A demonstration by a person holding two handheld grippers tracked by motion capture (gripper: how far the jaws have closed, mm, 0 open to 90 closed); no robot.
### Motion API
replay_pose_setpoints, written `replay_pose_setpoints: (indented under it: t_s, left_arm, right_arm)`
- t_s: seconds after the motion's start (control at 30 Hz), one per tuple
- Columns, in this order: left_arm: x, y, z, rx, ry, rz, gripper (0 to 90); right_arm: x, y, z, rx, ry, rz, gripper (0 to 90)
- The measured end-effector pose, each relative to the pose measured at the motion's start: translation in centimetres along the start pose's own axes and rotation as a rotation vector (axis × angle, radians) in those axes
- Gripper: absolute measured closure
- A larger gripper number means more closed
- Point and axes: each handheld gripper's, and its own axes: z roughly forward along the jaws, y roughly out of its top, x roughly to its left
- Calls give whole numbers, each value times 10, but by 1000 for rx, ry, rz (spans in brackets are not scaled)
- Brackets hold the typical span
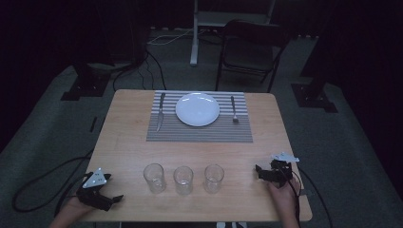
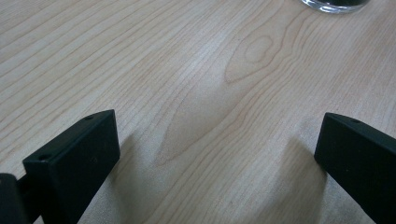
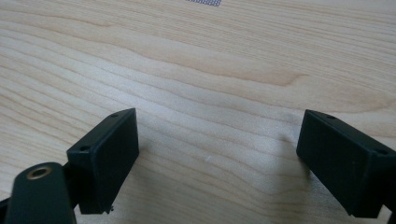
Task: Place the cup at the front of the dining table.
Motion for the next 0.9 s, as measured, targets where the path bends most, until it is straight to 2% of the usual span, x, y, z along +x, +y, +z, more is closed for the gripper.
replay_pose_setpoints:
  t_s: [0.3,0.37,0.43,0.53,0.7,0.9]
  left_arm:
    - [1,0,0,-2,7,-18,4]
    - [4,0,-2,-6,-18,-40,4]
    - [4,0,-2,-1,-17,-33,5]
    - [1,2,0,17,7,-9,5]
    - [1,2,-1,19,13,-13,12]
    - [-3,4,-1,28,-6,-12,12]
  right_arm:
    - [0,0,0,0,-3,2,127]
    - [0,0,0,1,-4,3,127]
    - [0,0,0,1,-4,2,126]
    - [0,0,0,0,-4,3,127]
    - [0,0,0,0,-4,2,126]
    - [0,0,0,0,-5,4,127]
